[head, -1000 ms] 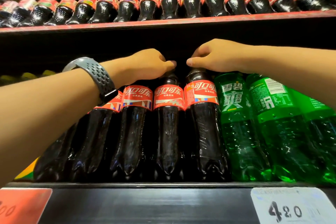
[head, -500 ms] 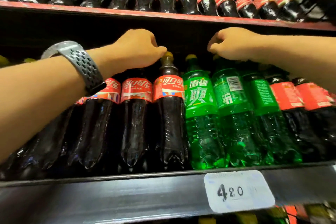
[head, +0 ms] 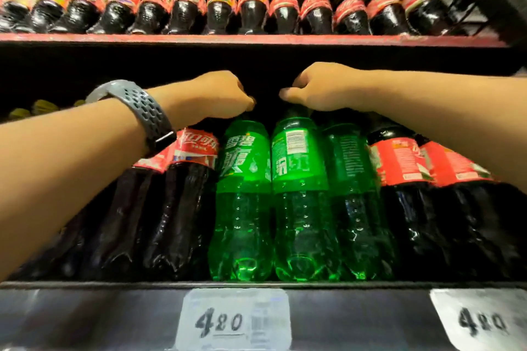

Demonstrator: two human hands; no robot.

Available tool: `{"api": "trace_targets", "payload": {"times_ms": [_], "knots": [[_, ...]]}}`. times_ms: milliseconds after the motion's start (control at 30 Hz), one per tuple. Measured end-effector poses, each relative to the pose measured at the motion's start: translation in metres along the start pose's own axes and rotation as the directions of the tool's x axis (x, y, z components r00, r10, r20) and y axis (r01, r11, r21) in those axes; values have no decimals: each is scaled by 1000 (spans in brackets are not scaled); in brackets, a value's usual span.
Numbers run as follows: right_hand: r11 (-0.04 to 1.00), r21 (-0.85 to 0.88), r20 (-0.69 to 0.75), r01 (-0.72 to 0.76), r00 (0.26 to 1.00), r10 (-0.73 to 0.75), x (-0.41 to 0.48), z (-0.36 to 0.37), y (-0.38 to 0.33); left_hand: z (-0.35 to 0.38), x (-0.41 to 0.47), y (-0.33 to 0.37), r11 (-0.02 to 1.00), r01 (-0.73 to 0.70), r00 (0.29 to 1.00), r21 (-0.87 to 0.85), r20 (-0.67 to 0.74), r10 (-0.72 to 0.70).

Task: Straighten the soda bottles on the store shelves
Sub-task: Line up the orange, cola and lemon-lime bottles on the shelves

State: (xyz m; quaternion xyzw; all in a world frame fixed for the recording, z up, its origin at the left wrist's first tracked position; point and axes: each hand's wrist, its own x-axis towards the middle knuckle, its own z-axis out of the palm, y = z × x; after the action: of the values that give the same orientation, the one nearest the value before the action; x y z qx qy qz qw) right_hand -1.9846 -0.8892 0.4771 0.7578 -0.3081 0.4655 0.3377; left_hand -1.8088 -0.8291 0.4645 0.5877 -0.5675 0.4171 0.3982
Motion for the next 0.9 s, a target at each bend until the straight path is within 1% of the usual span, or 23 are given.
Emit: {"api": "trace_targets", "payload": {"times_ms": [100, 167, 267, 400, 500, 600, 667, 733, 767, 833, 900], "knots": [[999, 35, -27, 6, 1000, -6, 1, 1, 4, -7, -1, 1, 986, 78, 997, -145, 35, -74], [996, 91, -38, -9, 999, 12, 3, 1, 6, -10, -1, 4, 974, 102, 992, -200, 90, -86], [992, 129, -38, -19, 999, 24, 6, 4, 7, -11, 1, 9, 975, 111, 989, -190, 119, -89], [982, 185, -7, -26, 1000, 28, 9, 4, 6, -8, 5, 7, 983, 97, 993, -153, 81, -85], [967, 255, 45, -28, 999, 17, 8, 2, 11, -5, 7, 4, 980, 88, 995, -180, 64, -77], [937, 350, 104, -7, 994, -32, 7, 2, 13, -3, 7, 4, 979, 85, 996, -188, 24, -82], [943, 333, 69, -10, 998, -14, 8, 3, 11, 0, 7, 5, 992, 43, 998, -120, -50, -50], [960, 278, 15, -40, 999, 37, 9, 5, 7, 5, 5, 11, 997, -47, 989, -56, -143, 39], [970, 236, -4, -50, 999, 53, 10, 7, 4, 6, 5, 15, 993, -101, 980, -54, -180, 90], [986, 158, -10, -50, 999, 52, 10, 9, 1, 9, 6, 25, 982, -170, 968, -83, -201, 151], [983, 171, 6, -60, 998, 60, 6, 7, 3, 12, 9, 34, 979, -173, 974, -110, -166, 153]]}}
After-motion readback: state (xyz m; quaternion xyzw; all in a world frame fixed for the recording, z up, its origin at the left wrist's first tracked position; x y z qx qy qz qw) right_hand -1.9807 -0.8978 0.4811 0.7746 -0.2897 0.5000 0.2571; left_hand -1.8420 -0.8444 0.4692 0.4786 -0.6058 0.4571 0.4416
